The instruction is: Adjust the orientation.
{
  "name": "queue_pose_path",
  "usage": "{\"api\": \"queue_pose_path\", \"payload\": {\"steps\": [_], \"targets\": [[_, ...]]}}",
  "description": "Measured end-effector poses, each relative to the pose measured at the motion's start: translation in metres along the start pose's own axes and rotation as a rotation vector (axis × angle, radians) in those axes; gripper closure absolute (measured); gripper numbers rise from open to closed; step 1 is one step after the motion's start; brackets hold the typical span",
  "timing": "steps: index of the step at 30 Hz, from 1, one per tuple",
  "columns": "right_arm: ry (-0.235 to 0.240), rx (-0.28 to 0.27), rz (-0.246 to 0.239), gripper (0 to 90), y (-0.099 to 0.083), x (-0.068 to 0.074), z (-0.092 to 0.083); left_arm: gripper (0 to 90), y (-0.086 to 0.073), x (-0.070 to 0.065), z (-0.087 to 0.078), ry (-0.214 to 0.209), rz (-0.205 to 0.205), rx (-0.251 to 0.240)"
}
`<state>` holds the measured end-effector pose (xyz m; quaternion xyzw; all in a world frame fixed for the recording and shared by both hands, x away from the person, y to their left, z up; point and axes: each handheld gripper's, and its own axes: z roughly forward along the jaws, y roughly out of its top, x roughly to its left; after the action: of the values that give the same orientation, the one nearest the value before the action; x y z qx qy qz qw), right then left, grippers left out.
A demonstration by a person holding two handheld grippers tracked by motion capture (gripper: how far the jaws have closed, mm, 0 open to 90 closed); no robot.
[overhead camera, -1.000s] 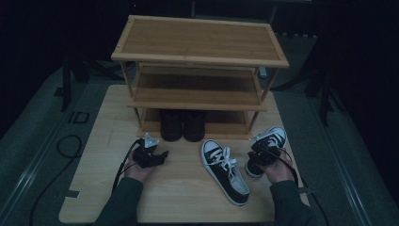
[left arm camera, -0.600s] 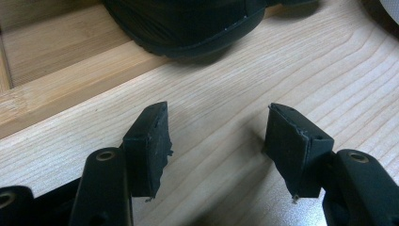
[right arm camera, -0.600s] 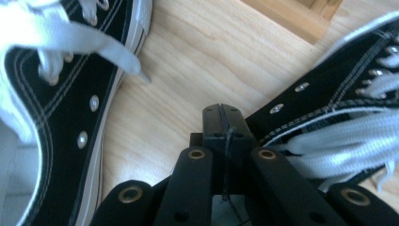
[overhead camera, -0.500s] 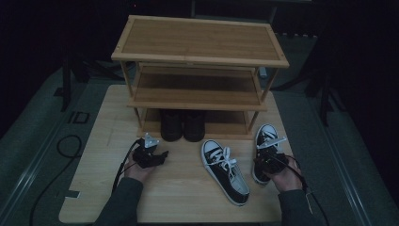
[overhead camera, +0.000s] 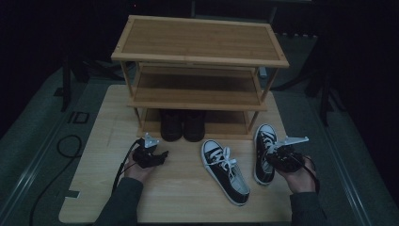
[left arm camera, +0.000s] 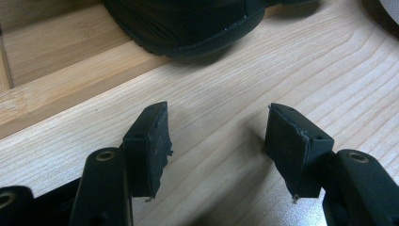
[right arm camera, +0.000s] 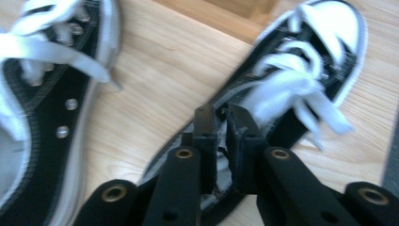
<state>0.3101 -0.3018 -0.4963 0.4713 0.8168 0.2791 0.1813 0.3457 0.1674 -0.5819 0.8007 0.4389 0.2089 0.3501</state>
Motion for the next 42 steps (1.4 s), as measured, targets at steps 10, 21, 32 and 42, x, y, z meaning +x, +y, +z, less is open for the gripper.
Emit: {"api": "queue_pose_path", "payload": {"steps": [10, 21, 32, 42], "targets": [[-0.065, 0.000, 0.078, 68.8, -0.001, -0.007, 0.006, 41.0, 0.000, 0.000, 0.000, 0.000, 0.000, 0.000], [-0.117, 0.049, 0.125, 60.0, 0.001, -0.012, 0.022, 41.0, 0.000, 0.000, 0.000, 0.001, 0.000, 0.000], [-0.186, 0.133, 0.136, 82.1, 0.007, -0.015, 0.042, 41.0, 0.000, 0.000, 0.000, 0.000, 0.000, 0.000], [-0.235, 0.109, 0.164, 86.2, 0.001, -0.015, 0.035, 40.9, 0.000, 0.000, 0.000, 0.000, -0.001, 0.000]]}}
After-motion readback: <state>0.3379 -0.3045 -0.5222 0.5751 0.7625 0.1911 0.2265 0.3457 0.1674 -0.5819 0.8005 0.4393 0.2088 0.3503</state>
